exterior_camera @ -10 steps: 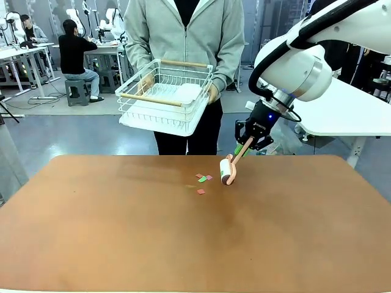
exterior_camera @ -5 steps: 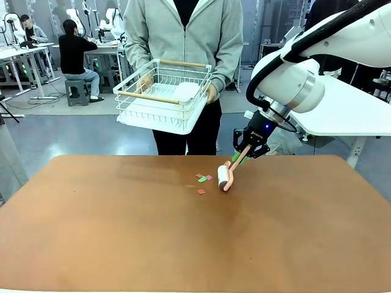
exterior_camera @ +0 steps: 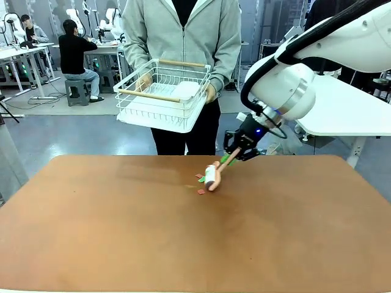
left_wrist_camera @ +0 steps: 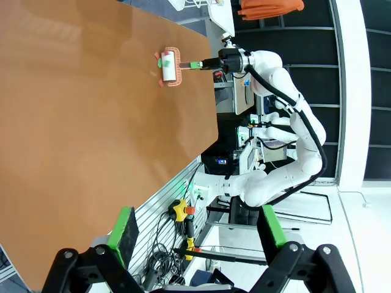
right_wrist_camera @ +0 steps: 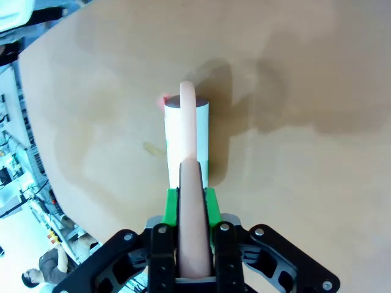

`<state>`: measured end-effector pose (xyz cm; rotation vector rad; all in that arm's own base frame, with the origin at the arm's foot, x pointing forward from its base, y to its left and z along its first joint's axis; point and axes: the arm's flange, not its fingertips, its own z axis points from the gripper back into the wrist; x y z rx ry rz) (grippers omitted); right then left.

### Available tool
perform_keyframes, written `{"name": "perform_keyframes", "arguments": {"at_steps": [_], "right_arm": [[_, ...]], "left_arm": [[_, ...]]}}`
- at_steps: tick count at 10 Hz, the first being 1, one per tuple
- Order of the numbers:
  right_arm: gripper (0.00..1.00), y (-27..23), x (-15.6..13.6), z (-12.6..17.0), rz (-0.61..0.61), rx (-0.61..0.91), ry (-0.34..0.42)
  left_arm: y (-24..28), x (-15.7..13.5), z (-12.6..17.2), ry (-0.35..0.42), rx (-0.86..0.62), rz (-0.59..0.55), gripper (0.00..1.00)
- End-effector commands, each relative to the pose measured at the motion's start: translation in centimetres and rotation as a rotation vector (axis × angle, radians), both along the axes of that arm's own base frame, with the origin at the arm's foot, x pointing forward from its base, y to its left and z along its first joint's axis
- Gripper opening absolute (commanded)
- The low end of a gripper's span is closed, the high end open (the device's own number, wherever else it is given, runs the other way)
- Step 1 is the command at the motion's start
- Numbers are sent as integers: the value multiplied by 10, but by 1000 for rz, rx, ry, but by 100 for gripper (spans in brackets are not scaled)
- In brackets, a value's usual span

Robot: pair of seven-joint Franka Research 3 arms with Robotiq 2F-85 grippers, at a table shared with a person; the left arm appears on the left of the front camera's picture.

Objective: Clean the table.
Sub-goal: Clean the table with the Lint Roller when the human lifts the Dish drying rack.

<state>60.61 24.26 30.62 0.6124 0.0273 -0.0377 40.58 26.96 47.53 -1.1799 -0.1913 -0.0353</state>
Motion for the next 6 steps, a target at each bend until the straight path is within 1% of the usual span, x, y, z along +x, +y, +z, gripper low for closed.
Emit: {"name": "perform_keyframes", "arguments": {"at_steps": [1,2,3,4,6], "right_arm": [[21,55,5,-38,62,47,33],[21,82,11,-39,39,79,39],[21,99,12,-36,36,91,-4],[21,107,9,-31,29,89,-24],[21,106,0,-19,28,90,-51]], "left_arm": [[0,-3,1,-3,-2,0,100],[0,-3,1,-3,-2,0,100],[0,-3,1,-3,-2,0,100],[0,-3,1,-3,-2,0,100],[0,-3,1,-3,-2,0,100]]}}
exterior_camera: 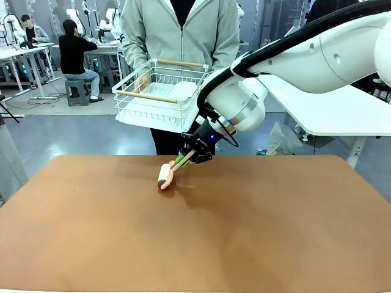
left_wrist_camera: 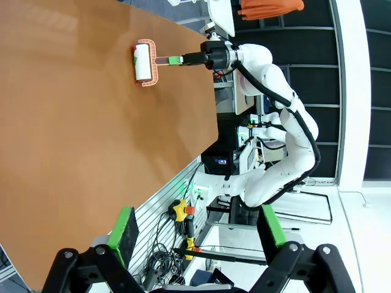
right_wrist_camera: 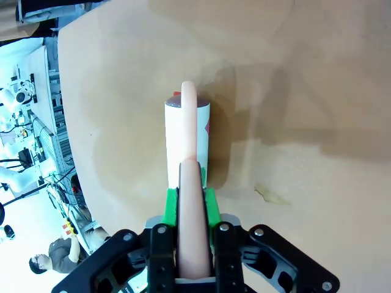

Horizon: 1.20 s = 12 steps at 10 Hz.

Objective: Clean the table.
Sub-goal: Clean the table with the Lint Roller when the human lifts the Dish drying rack.

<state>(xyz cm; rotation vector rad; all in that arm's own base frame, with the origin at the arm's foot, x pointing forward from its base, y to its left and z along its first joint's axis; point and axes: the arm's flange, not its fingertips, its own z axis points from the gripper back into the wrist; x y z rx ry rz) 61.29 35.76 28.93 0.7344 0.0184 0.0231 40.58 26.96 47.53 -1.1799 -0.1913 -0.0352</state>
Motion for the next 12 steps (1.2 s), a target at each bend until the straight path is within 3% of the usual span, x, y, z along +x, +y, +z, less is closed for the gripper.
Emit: {"name": "perform_keyframes", "arguments": {"at_steps": [1,2,4,6,9,11,12], "right_arm": [[21,-9,-10,2,-21,-34,-26],[21,-10,-13,12,-6,-24,-35],[21,-28,-32,82,57,3,-78],[21,-66,-59,149,53,-199,-67],[21,-96,-85,178,-3,-367,17],[21,-156,-122,223,-35,-571,34],[21,-186,-146,241,-84,-681,-1]], "left_arm": [[0,-3,1,-3,-2,0,100],[0,-3,1,-3,-2,0,100],[0,-3,1,-3,-2,0,100],[0,-3,1,-3,-2,0,100],[0,-3,1,-3,-2,0,100],[0,-3,1,-3,-2,0,100],[0,-3,1,-3,-2,0,100]]}}
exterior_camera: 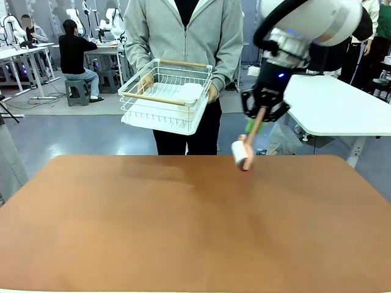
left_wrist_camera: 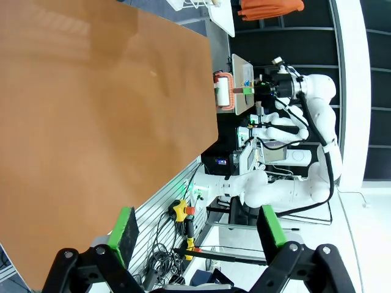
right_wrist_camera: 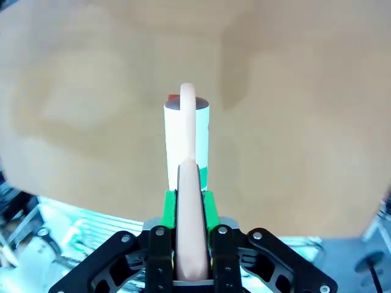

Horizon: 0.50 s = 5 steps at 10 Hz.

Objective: Clean the table.
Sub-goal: Clean the table with the Lint Roller when the human lifts the Dish drying rack.

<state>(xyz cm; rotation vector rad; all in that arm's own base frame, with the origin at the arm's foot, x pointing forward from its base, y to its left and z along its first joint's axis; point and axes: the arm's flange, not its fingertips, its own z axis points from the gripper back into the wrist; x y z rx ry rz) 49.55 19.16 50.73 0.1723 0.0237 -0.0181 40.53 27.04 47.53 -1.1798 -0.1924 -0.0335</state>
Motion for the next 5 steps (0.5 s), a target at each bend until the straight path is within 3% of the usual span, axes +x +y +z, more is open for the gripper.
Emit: {"name": "perform_keyframes", "arguments": {"at_steps": [1,2,5], "right_arm": [[21,-43,-46,22,-53,-196,-42],[21,-64,-54,18,-62,-232,-51],[21,-119,-63,-12,11,-131,-105]], "left_arm": [[0,-3,1,-3,-1,-2,100],[0,-3,1,-3,-1,-2,100],[0,-3,1,-3,-1,-2,100]]}}
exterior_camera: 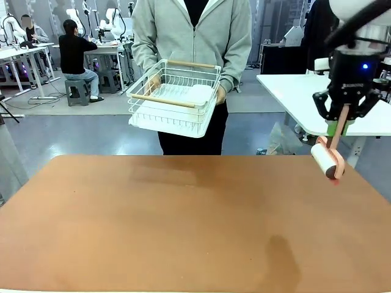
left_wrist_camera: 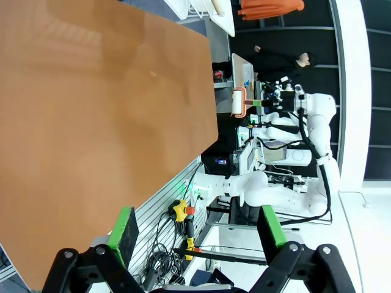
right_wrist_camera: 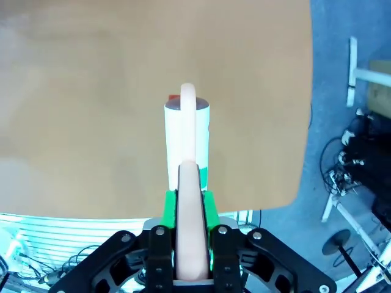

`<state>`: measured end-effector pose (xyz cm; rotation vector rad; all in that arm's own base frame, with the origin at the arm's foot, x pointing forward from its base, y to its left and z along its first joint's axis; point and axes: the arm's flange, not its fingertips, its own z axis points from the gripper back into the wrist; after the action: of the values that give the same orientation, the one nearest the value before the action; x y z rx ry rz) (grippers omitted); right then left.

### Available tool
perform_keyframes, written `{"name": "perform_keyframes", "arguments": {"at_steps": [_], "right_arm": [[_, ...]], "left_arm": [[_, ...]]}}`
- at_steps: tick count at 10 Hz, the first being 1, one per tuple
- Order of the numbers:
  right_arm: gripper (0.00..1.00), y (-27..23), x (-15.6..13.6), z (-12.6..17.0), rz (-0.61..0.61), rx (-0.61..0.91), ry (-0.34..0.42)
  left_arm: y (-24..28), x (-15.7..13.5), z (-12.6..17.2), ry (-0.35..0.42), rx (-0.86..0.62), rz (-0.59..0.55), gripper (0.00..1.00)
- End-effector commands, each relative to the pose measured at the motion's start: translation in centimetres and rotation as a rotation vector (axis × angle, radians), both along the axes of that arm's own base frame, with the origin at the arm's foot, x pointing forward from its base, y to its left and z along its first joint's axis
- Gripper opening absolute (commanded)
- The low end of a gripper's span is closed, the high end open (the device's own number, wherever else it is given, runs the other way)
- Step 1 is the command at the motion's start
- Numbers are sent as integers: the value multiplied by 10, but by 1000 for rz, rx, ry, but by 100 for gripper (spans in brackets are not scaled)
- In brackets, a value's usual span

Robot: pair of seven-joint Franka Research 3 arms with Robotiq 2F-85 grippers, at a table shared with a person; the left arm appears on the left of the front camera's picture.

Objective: Clean the table.
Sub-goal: Clean the table with the Lint Roller when the human lifts the Dish drying rack, then place the Lint Roller down when the Dish drying rack is positioned in the middle of the table.

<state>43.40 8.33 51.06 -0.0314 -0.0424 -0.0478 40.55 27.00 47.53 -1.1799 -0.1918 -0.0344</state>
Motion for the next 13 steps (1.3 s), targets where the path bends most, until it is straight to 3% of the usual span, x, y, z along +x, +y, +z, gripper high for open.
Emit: {"name": "perform_keyframes", "arguments": {"at_steps": [1,13], "right_arm": [[21,14,1,14,-17,-18,14],[21,14,1,14,-17,-18,14]], "left_arm": [[0,-3,1,-3,-1,-1,100],[0,-3,1,-3,-1,-1,100]]}}
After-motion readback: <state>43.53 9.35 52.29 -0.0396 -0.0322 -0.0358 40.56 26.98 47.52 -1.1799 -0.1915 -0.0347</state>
